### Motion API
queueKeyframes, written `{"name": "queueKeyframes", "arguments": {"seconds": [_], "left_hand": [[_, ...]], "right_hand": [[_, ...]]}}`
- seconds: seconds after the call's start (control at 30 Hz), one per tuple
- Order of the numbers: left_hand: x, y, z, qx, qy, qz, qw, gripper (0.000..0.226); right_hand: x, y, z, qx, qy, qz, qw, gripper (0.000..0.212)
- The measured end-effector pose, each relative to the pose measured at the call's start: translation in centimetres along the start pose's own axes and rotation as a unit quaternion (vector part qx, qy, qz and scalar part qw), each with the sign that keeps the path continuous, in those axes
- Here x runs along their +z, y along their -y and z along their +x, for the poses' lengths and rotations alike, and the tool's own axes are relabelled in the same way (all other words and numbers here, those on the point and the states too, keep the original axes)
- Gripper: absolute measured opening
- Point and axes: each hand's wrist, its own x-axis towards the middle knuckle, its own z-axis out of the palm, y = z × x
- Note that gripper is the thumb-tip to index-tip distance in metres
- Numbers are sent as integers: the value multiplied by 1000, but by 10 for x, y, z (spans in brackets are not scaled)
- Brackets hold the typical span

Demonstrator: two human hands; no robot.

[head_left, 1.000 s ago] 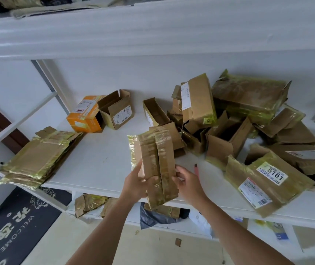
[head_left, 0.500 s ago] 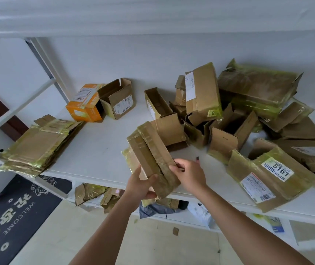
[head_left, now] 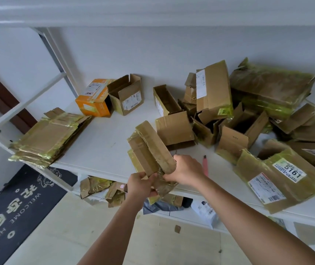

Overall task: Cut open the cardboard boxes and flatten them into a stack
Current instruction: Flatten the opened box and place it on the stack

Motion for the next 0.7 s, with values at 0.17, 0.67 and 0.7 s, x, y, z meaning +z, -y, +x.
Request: {"name": "queueKeyframes", "arguments": {"seconds": [0.17,0.67,0.7], "left_hand": [[-3,-2,0,-6,0,4,1000,16],[-11,4,-9,3,-6,34,999,3],[-9,4,-10,9,-9,38,999,1]], "right_hand": [[-13,-6,1,2,72,130,989,32],[-10,-54,-15,26,-59,306,950,72],[-7,-53,-15,-6,-102,251,963,71]]}}
